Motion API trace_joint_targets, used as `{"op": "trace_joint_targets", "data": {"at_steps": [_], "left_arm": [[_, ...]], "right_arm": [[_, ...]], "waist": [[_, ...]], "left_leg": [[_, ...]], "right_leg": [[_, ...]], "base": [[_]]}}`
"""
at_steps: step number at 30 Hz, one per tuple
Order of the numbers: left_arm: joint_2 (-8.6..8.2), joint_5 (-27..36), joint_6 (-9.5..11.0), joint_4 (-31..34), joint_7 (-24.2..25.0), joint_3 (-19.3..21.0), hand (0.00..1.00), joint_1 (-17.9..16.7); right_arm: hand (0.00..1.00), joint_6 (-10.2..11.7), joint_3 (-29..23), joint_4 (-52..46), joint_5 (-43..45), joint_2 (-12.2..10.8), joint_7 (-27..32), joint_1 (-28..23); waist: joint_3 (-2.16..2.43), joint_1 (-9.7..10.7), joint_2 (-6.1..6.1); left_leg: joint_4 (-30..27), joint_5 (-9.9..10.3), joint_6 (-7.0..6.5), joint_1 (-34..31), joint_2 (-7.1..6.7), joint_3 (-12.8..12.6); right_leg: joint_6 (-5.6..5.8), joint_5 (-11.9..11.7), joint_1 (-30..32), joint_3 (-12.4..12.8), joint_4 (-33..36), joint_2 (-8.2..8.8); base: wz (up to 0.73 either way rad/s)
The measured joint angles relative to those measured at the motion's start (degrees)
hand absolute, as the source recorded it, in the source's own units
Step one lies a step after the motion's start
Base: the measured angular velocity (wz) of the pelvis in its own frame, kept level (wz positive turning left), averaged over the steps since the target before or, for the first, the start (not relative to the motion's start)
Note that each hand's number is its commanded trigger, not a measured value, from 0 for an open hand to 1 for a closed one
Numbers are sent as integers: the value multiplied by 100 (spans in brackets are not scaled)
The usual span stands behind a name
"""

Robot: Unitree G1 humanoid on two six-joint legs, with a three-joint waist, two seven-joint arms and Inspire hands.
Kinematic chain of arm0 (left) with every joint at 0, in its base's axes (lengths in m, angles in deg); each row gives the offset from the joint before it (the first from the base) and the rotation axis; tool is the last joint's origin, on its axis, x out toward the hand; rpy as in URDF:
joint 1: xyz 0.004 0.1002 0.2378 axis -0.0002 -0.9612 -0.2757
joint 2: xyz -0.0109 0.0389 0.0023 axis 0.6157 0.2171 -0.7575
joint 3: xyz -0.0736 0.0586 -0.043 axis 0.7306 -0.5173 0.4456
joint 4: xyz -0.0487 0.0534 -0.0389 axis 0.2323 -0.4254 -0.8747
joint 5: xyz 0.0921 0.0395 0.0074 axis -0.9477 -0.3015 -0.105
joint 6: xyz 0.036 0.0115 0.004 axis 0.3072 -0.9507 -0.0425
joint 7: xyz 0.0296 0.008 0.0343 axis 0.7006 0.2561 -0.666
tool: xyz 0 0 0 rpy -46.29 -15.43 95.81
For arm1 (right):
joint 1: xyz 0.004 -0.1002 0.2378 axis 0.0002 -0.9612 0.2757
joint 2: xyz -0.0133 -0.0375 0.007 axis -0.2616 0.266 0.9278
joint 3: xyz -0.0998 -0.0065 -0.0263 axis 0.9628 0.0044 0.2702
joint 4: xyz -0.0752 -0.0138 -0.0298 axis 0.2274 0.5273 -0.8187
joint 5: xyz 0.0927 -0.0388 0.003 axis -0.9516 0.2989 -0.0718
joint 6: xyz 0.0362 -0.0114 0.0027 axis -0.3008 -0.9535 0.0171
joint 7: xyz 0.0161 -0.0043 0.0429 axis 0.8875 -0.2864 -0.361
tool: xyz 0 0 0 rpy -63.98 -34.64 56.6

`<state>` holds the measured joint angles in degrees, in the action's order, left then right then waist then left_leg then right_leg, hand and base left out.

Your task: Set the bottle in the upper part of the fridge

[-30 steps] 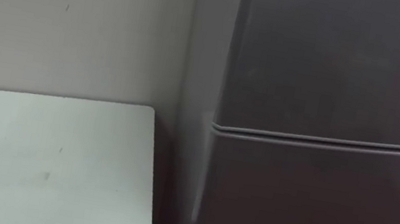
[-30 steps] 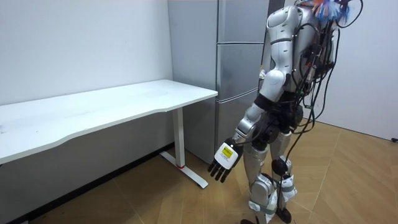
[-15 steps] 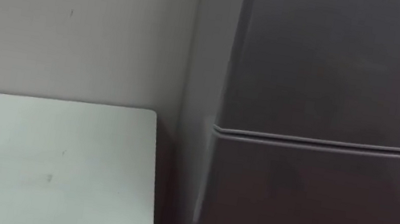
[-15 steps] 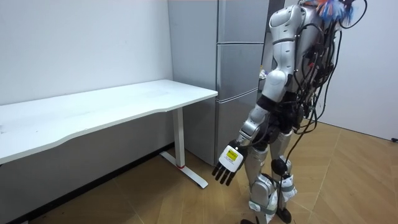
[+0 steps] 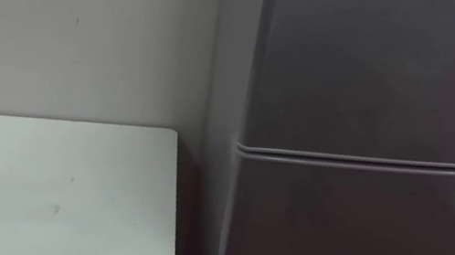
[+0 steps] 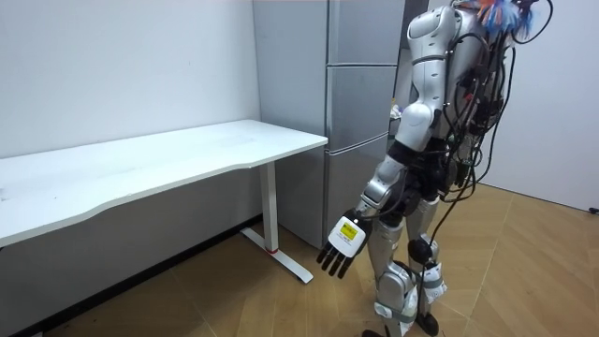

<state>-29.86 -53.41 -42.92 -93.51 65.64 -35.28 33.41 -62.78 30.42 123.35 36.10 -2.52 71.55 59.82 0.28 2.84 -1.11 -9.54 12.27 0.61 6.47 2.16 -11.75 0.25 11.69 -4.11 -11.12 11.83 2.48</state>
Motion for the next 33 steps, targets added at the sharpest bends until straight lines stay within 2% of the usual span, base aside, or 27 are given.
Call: {"op": "trace_joint_targets", "data": {"at_steps": [9, 16, 26, 33], "left_arm": [[-36, 3, 4, -21, -12, -304, 0, 101], [-73, 42, 68, -26, 85, -602, 0, 136], [-76, 1, 124, -30, 153, -615, 0, 151], [-75, -16, 126, -119, 196, -610, 0, 169]], "right_arm": [[0, 8, 441, 387, 496, -71, -379, 113], [0, 1, 729, 590, 508, -116, -736, 143], [0, 1, 1114, 730, 441, -145, -1469, 220], [0, -1, 1108, 877, 438, -117, -2063, 275]], "waist": [[-15, -20, 81], [-19, -21, 128], [-19, -85, 128], [-21, -154, 126]], "left_leg": [[-1, 1, 1, -3, 2, 12], [1, 1, 3, 0, 5, 12], [-10, 1, 2, -31, -1, 47], [-16, 1, 1, -40, -10, 105]], "right_leg": [[-1, -1, -5, -6, -18, -4], [-3, 0, -10, -4, -23, -10], [-2, 1, -22, -9, -23, -7], [3, 5, -50, -15, -45, -5]], "base": [[0], [0], [1], [3]]}}
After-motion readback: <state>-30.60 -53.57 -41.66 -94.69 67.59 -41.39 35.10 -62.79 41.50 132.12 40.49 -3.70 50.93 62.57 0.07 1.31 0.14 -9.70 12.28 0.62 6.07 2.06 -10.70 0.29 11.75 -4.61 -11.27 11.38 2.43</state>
